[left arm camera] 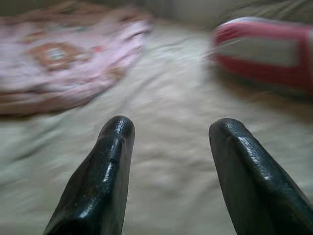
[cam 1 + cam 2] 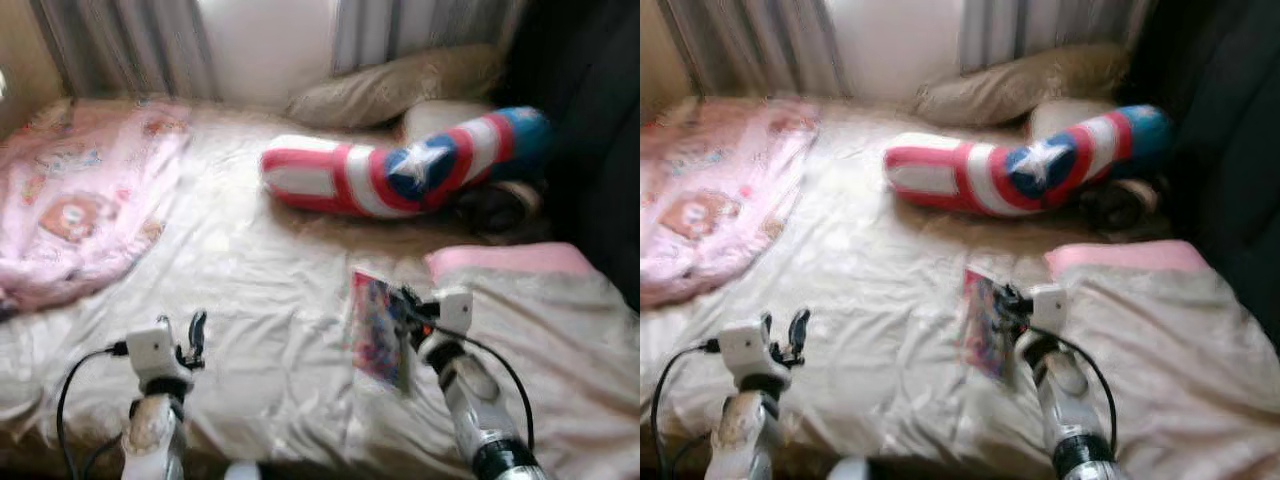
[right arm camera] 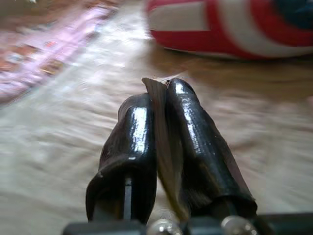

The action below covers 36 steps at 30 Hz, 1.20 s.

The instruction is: Clean up the room

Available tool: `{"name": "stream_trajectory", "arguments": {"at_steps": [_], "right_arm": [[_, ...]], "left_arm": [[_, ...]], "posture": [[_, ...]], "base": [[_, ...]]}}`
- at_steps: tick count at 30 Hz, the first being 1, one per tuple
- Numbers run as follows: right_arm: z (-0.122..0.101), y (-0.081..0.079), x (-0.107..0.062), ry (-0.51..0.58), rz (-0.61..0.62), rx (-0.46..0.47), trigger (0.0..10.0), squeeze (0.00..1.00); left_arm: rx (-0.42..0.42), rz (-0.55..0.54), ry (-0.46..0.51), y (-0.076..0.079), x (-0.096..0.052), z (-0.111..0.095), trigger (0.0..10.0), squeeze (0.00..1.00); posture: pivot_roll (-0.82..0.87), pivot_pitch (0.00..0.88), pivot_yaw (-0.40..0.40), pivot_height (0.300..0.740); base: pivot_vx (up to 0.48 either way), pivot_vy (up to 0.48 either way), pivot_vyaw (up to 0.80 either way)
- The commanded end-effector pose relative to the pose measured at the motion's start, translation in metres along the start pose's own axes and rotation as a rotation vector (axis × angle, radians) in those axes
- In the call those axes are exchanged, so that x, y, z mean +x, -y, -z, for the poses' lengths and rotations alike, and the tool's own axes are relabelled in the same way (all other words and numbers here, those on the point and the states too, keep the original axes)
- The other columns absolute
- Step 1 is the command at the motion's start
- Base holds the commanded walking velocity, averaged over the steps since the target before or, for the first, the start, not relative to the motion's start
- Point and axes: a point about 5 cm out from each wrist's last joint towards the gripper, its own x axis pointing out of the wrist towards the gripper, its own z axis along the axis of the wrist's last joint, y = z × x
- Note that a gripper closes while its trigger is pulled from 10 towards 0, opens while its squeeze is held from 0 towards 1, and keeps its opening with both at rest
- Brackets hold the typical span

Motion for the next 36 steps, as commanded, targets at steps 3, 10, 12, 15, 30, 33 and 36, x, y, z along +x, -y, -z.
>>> {"name": "stream_trajectory", "arguments": {"at_steps": [3, 10, 12, 15, 30, 33, 36], "right_arm": [[-0.013, -0.005, 0.009, 0.043, -0.029, 0.027, 10.0, 0.00], [-0.024, -0.011, 0.024, 0.109, 0.030, 0.234, 10.0, 0.00], [-0.027, -0.005, 0.030, 0.142, 0.144, 0.429, 10.0, 0.00], [-0.022, 0.002, 0.029, 0.140, 0.232, 0.589, 10.0, 0.00], [-0.009, 0.004, 0.028, 0.197, 0.251, 1.061, 10.0, 0.00], [-0.009, 0.016, 0.022, 0.247, 0.317, 1.130, 10.0, 0.00], [-0.007, 0.031, 0.014, 0.275, 0.398, 1.149, 10.0, 0.00]], "left_arm": [[0.000, 0.038, 0.029, 0.005, 0.003, -0.010, 10.0, 0.00], [0.031, 0.058, 0.043, -0.002, 0.001, -0.019, 10.0, 0.00], [0.054, 0.074, 0.058, -0.006, -0.001, -0.028, 10.0, 0.00], [0.075, 0.085, 0.067, -0.010, -0.007, -0.036, 10.0, 0.00], [0.237, 0.105, 0.036, -0.038, -0.048, -0.068, 10.0, 0.00], [0.244, 0.102, 0.034, -0.041, -0.051, -0.074, 10.0, 0.00], [0.258, 0.099, 0.024, -0.045, -0.057, -0.077, 10.0, 0.00]], "posture": [[0.10, 0.000, -0.011, 0.648], [0.13, 0.000, 0.024, 0.648], [0.16, 0.000, 0.038, 0.648], [0.19, 0.000, 0.050, 0.648], [0.32, 0.065, 0.103, 0.648], [0.36, 0.085, 0.105, 0.648], [0.37, 0.100, 0.112, 0.648]], "base": [[0.000, 0.000, 0.00], [0.000, 0.000, 0.00], [0.000, 0.000, 0.00], [0.000, 0.000, 0.00], [0.000, 0.000, 0.00], [0.000, 0.000, 0.00], [0.000, 0.000, 0.00]]}}
